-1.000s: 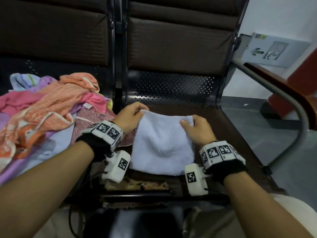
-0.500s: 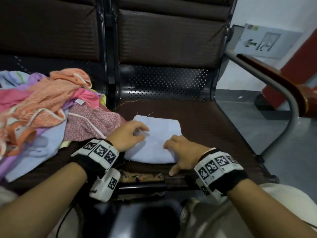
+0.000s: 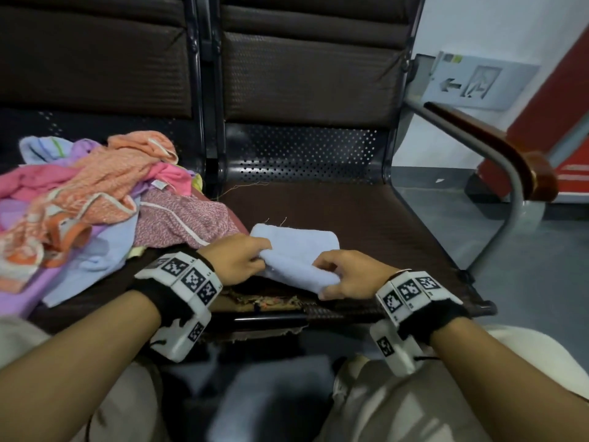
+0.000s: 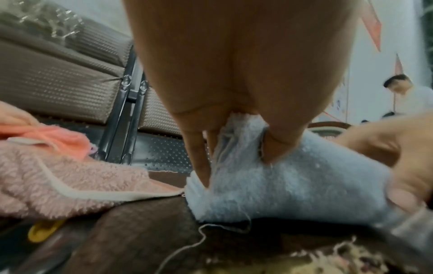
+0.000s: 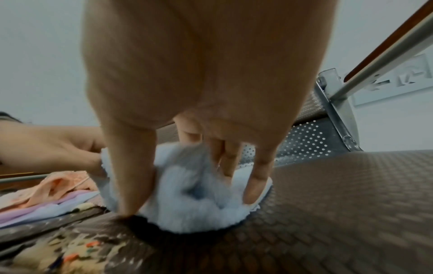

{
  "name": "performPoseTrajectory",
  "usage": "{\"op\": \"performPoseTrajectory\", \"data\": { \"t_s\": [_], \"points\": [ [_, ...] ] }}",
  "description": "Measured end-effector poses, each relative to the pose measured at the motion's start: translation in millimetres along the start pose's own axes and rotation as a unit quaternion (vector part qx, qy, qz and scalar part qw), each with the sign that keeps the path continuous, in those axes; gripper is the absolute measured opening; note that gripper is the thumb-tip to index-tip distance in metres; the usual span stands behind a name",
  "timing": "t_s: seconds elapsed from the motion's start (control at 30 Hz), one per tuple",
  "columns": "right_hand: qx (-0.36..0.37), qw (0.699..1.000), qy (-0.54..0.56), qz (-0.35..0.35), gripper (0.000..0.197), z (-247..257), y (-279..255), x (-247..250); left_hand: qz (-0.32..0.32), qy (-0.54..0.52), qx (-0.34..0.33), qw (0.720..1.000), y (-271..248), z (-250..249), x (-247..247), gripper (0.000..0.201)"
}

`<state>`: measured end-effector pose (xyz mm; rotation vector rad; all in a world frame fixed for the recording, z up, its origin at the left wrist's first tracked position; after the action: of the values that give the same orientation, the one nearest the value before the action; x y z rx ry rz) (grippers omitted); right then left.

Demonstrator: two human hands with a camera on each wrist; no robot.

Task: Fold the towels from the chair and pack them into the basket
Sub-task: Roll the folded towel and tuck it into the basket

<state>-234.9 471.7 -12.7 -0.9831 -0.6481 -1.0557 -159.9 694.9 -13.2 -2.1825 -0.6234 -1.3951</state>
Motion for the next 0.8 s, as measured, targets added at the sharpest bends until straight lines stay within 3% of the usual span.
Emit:
{"op": "performPoseTrajectory", "data": {
  "t_s": [0.07, 0.2, 0.4, 0.53, 0.67, 0.8],
  "points": [
    [-0.012, 1.0, -0.01, 0.006, 0.049, -0.9, -0.3, 0.2, -0.015, -0.047, -0.014, 0.999, -0.5, 0.9, 2.6, 0.01],
    [-0.017, 0.999, -0.019, -0.022, 0.04, -0.6, 13.6, 12.4, -0.015, -0.112, -0.01, 0.994, 6.6, 5.9, 11.1, 0.009],
    [-0.063, 0.98, 0.186, -0.037, 0.028, -19.6, 50.7, 27.9, 0.0, -0.146, 0.069, 0.987, 32.0, 27.9, 19.1, 0.02],
    [-0.106, 0.958, 0.242, -0.108, 0.022, -33.9, 80.7, 27.8, 0.011, -0.147, 0.09, 0.985, 47.0, 45.3, 16.9, 0.028],
    [-0.172, 0.951, 0.196, -0.164, 0.022, -37.0, 101.1, 21.4, 0.01, -0.121, 0.122, 0.985, 54.6, 57.1, 7.2, 0.037],
    [-0.247, 0.958, 0.101, -0.105, 0.047, -35.8, 101.1, 12.6, 0.034, -0.132, 0.117, 0.984, 55.1, 61.1, 3.0, 0.042]
  ]
}}
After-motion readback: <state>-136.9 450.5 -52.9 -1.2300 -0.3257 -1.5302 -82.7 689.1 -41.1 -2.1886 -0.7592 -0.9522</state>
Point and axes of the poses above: each hand's wrist, its own y-axis towards the middle knuckle, its own x-axis out of the back of the hand, z = x × y, the point moved 1 cm from there along y, towards the middle knuckle, and after that the axes turned 4 degrees about -x, right-handed, at the moved point
